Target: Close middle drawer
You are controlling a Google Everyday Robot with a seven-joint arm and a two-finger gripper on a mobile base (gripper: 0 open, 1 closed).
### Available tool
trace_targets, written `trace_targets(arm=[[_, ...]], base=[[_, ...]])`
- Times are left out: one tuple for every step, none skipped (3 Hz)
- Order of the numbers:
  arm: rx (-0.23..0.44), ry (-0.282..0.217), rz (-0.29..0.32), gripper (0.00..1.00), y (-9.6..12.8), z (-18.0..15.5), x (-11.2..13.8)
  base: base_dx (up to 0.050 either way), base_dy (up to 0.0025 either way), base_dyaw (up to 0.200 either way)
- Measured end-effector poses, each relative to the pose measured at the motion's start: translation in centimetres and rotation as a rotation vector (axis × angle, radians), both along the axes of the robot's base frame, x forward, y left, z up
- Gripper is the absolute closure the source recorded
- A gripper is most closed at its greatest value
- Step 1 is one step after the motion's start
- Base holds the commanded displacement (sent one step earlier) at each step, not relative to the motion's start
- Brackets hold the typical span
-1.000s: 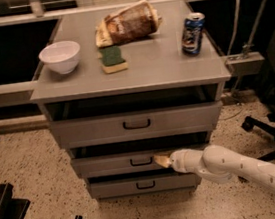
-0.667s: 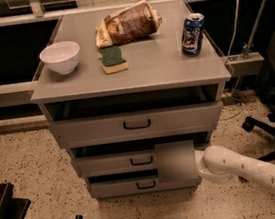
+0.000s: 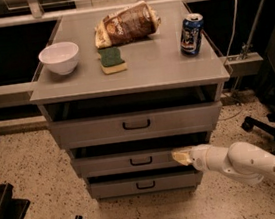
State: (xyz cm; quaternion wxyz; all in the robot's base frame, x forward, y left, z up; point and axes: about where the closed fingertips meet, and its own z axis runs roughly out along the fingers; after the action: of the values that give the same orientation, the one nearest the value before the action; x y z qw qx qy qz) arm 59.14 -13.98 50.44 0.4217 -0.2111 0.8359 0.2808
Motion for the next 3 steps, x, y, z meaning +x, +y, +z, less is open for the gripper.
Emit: trace_targets(arm=[[0.004,0.058,0.027,0.81,-4.8,1.2,-3.7],[0.034,0.088,0.100,0.58,-3.4,1.3,-5.3],[0.034,0.088,0.100,0.35,-3.4,1.3,-5.3]], base=[[0.000,0.00000,0.000],[0.000,0.00000,0.000],[0.000,0.00000,0.000]])
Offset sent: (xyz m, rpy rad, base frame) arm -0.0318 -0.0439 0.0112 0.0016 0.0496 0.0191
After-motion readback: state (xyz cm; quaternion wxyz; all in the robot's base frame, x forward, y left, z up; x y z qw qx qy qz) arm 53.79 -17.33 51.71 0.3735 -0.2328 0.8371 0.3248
